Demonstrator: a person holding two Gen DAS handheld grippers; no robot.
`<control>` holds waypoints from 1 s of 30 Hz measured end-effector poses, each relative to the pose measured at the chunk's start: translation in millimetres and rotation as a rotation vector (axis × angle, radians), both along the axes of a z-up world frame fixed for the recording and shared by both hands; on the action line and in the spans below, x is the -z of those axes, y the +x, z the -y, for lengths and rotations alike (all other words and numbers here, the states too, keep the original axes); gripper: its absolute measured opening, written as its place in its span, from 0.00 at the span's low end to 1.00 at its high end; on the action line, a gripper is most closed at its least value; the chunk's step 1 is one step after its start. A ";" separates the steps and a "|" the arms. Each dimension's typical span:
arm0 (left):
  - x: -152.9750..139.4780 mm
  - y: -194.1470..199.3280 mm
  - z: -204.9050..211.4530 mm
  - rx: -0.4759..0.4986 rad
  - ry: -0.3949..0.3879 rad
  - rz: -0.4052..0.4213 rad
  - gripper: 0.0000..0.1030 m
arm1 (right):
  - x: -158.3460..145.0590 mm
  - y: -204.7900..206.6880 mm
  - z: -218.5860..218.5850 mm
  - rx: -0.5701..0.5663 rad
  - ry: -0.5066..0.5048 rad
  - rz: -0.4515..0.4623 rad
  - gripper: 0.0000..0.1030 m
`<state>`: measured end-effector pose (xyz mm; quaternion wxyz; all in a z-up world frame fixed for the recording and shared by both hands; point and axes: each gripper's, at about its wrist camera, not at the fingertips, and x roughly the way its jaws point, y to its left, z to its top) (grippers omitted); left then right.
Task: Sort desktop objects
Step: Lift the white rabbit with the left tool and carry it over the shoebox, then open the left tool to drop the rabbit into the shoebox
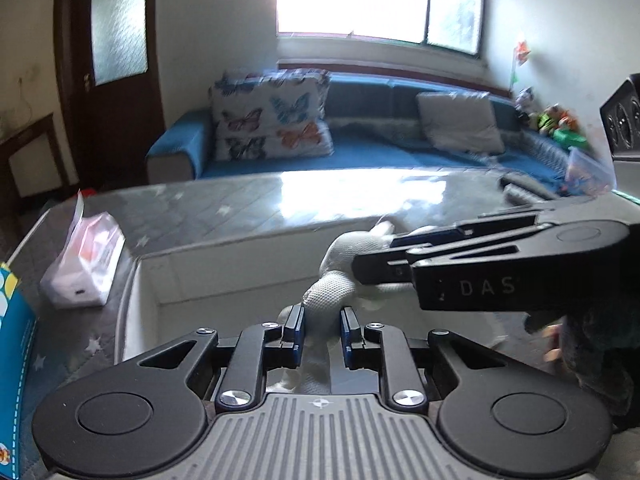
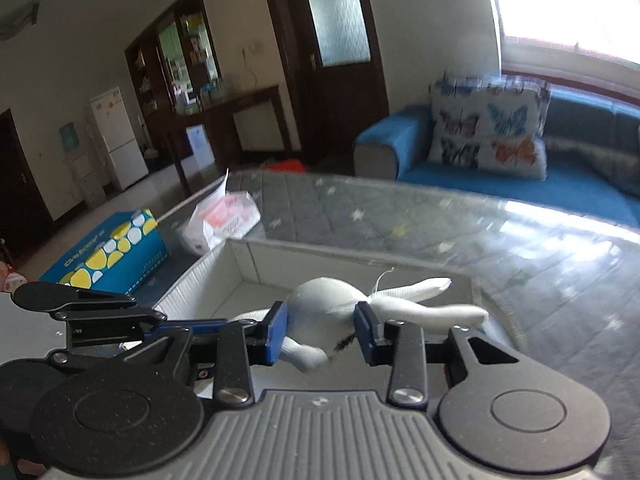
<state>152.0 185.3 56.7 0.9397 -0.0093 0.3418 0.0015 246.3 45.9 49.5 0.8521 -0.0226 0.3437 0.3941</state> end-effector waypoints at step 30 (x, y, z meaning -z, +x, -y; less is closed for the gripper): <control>-1.8 -44.9 -5.0 -0.127 -0.084 -0.046 0.28 | -8.8 -41.4 32.6 -0.040 -0.051 0.026 0.49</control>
